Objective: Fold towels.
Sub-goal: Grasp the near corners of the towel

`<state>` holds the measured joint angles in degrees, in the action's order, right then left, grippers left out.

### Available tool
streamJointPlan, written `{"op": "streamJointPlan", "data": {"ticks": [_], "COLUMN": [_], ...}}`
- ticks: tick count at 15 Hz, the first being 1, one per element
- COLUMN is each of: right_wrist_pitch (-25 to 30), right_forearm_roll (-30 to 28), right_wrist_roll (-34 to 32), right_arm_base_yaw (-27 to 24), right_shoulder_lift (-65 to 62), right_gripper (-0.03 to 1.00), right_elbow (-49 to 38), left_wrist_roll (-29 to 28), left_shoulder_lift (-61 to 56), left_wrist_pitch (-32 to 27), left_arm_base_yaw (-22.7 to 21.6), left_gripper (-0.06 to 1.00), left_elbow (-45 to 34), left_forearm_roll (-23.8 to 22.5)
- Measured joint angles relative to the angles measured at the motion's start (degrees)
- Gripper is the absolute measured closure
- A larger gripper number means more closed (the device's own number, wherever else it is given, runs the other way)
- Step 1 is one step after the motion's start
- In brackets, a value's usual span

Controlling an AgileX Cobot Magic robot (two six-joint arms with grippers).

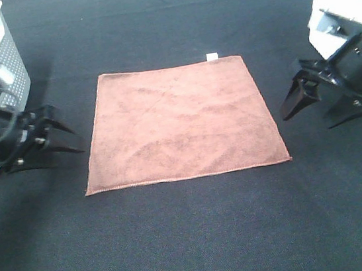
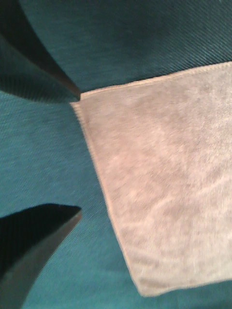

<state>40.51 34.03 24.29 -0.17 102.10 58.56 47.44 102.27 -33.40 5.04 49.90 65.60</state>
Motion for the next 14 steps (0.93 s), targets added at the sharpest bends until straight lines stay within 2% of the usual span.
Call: {"op": "streamJointPlan", "data": {"ticks": [7,9,12,14], "right_wrist_pitch": [1.1,1.3,1.6,2.3], "right_forearm_roll": [1.4,5.1,8.7,9.9], "right_wrist_roll": [2.9,6.0,8.9,9.2], "right_arm_base_yaw": [-0.1,-0.1,0.1,2.7], "right_shoulder_lift": [9.7,12.5,16.3,18.6], "right_gripper": [0.21,0.21,0.21,0.21], "right_elbow": [6.6,7.4,9.0,11.2], "left_wrist_roll": [0.0,0.0,0.0,-0.1], "left_shoulder_lift": [9.4,11.7,13.9,16.5], "left_wrist_pitch": [5.2,5.9,6.1,6.1], "left_arm_base_yaw": [0.4,0.9,4.1,7.6], "left_gripper": [0.31,0.31,0.31,0.31], "left_elbow": [2.8,3.2,6.2,10.0], "left_forearm_roll": [0.0,0.3,1.0,2.8]}}
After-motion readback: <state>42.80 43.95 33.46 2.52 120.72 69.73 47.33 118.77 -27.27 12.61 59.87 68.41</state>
